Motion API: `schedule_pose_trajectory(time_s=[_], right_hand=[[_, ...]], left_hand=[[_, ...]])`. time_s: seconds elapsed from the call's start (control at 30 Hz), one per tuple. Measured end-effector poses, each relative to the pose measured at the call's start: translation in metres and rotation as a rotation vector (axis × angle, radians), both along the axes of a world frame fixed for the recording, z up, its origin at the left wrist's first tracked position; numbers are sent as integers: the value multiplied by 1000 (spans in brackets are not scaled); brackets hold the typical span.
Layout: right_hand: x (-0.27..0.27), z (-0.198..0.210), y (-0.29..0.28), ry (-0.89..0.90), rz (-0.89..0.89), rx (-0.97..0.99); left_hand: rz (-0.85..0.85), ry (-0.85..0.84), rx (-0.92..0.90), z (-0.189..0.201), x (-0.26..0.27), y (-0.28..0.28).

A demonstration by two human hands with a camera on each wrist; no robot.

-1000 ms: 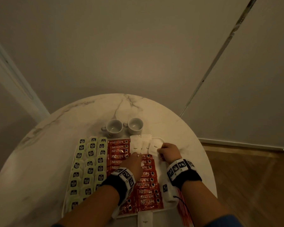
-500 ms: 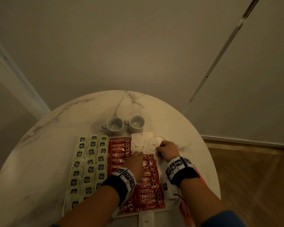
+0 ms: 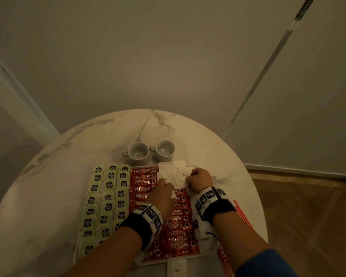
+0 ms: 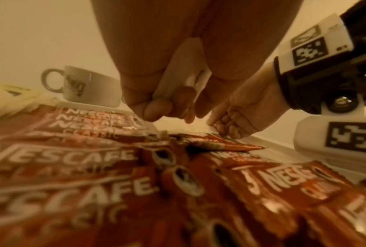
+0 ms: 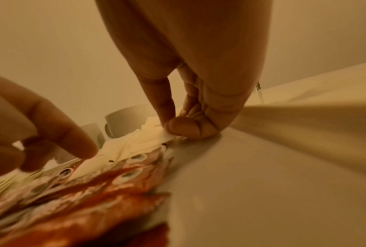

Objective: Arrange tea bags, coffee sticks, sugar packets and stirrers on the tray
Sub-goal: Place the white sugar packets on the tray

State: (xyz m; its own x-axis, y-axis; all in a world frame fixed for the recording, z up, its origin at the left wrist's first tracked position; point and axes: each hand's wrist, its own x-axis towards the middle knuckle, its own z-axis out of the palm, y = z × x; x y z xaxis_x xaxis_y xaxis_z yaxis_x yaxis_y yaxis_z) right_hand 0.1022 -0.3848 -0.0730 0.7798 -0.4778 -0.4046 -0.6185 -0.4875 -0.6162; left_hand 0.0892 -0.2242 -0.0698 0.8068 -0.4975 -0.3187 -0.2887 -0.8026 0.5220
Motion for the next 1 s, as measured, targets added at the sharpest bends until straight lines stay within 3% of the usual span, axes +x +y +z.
schedule_pose_trajectory(time_s=[0.53,0.77,1.0], right_hand=[[-19,-2,5,-212,47,31],[-23,-2,6,-247,189,-4],[-28,-3,3,-230,213,-18]], left_hand=[[-72,-56,42,-4,14,11],[-147,-107,79,-10,4,6],[-181,-161,133,-11,3,3]])
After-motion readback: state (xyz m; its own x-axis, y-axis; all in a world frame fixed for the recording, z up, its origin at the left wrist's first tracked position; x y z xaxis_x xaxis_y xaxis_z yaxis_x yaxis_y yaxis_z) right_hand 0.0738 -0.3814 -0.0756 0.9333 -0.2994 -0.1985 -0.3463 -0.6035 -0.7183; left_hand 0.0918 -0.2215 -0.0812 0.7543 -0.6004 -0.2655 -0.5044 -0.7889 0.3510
